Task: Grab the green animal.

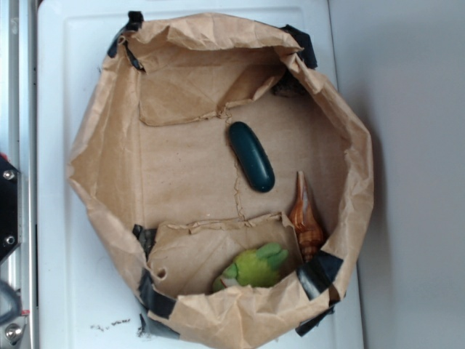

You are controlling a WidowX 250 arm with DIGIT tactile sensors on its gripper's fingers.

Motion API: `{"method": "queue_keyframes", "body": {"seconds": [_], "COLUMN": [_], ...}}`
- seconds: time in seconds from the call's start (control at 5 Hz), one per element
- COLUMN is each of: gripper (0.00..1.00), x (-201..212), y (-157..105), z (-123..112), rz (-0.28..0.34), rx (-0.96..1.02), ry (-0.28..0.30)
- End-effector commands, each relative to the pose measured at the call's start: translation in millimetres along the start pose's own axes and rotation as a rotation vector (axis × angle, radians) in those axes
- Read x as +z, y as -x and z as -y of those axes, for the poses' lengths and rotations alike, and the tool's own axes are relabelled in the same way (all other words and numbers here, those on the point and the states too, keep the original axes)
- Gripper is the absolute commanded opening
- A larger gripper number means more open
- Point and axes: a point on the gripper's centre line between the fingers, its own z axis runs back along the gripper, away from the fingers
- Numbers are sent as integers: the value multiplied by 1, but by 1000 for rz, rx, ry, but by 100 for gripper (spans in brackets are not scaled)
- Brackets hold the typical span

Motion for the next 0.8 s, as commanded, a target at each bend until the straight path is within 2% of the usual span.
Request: {"method": "queue_keyframes", "body": {"seconds": [0.0,0.2,0.4,0.6], "gripper": [100,100,100,100], "x": [0,-25,-32,-32], "y": [0,-47,-95,-95], "z": [0,25,30,30], "rz": [0,54,47,47], "rx": [0,140,244,244], "ry": [0,-45,-54,-54]}}
